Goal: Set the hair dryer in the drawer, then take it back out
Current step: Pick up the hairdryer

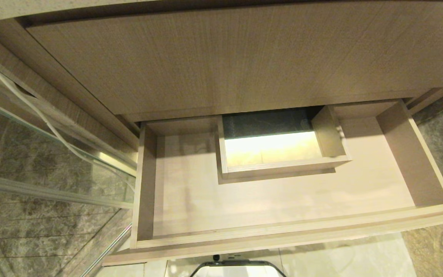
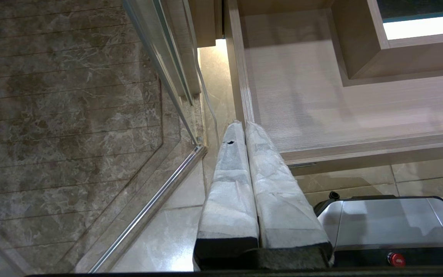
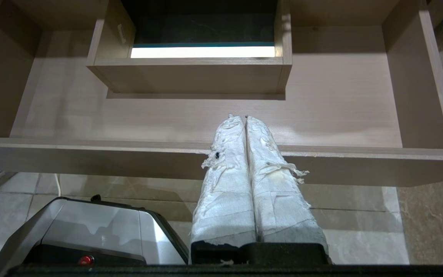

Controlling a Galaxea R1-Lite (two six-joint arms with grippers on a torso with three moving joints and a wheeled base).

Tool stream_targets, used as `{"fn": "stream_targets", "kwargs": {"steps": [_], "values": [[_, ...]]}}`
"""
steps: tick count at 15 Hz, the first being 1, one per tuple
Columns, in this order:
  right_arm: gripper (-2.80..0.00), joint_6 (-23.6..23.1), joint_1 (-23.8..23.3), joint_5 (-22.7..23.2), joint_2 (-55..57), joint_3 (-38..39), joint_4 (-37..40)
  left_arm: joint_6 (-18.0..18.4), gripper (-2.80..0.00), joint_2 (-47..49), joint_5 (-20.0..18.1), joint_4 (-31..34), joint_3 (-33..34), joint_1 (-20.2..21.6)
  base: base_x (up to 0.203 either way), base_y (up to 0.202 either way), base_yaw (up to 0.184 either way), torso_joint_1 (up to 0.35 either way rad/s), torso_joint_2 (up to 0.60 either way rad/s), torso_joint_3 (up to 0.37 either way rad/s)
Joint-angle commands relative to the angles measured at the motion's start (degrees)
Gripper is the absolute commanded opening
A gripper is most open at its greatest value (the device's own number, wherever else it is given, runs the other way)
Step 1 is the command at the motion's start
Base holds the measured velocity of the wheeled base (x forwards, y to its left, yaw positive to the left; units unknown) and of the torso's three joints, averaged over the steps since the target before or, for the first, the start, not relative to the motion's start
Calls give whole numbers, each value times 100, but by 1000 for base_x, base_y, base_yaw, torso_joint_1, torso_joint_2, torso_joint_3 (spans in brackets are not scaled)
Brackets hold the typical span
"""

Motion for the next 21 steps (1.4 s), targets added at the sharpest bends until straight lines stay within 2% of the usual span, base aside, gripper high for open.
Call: {"fn": "stream_targets", "kwargs": {"steps": [1, 21], "values": [[-280, -2, -1, 2, -219, 229, -7, -4, -280, -2, -1, -1, 8, 1, 0, 0, 0, 0, 0, 0], [-280, -1, -1, 2, -219, 229, -7, -4, -280, -2, -1, -1, 0, 1, 0, 0, 0, 0, 0, 0]]}}
